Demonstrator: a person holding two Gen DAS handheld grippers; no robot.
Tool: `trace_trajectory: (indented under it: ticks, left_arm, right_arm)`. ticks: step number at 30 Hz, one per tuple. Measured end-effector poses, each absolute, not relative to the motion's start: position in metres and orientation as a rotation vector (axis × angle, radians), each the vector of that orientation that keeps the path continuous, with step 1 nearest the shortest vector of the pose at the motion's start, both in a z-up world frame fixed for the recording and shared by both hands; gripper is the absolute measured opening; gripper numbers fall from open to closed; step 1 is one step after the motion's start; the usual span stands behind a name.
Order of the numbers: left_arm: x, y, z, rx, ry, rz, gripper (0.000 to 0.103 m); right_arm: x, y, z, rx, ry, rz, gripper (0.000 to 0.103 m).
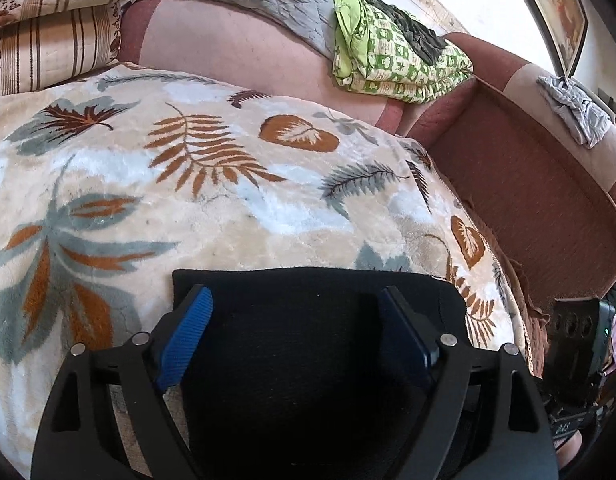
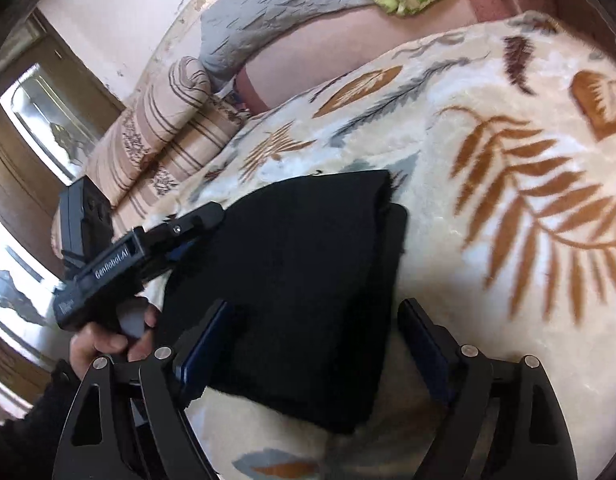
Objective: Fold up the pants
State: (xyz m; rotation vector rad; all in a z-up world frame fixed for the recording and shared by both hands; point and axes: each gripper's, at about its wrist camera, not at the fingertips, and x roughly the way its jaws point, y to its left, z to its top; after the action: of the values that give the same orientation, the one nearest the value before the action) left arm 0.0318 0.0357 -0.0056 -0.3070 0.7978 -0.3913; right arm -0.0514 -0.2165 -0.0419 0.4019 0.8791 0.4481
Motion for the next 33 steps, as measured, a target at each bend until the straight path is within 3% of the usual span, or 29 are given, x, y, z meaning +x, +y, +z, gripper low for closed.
trace_trajectory:
  ticks: [8, 13, 16, 21, 24, 27, 33]
  left_arm:
    - [0.024, 0.052, 0.008, -0.431, 0.776, -0.429, 0.085]
    - [0.014, 0.084, 0.015, -0.589, 0.784, -0.420, 0.085]
    - [0.002, 0.105, 0.019, -0.678, 0.790, -0.418, 0.086]
    - [-0.001, 0.121, -0.019, -0.831, 0.944, -0.386, 0.089]
    - [0.003, 0.107, -0.028, -0.820, 1.000, -0.420, 0.091]
    - [0.005, 0.097, -0.025, -0.797, 0.989, -0.450, 0.103]
    - [0.002, 0.080, -0.022, -0.718, 1.008, -0.485, 0.103]
  right_arm:
    - [-0.078, -0.223, -0.042, 0.389, 0.850, 0.391, 0.086]
    - [-0.076, -0.243, -0.034, 0.568, 0.793, 0.439, 0.087]
    - [-0.050, -0.246, -0.047, 0.697, 0.856, 0.498, 0.087]
    - [-0.045, -0.242, -0.052, 0.700, 0.899, 0.516, 0.087]
    - [-0.047, -0.237, -0.050, 0.681, 0.916, 0.546, 0.087]
    - [-0.041, -0.233, -0.053, 0.662, 0.932, 0.531, 0.086]
    - [-0.039, -0.210, -0.049, 0.504, 0.928, 0.520, 0.089]
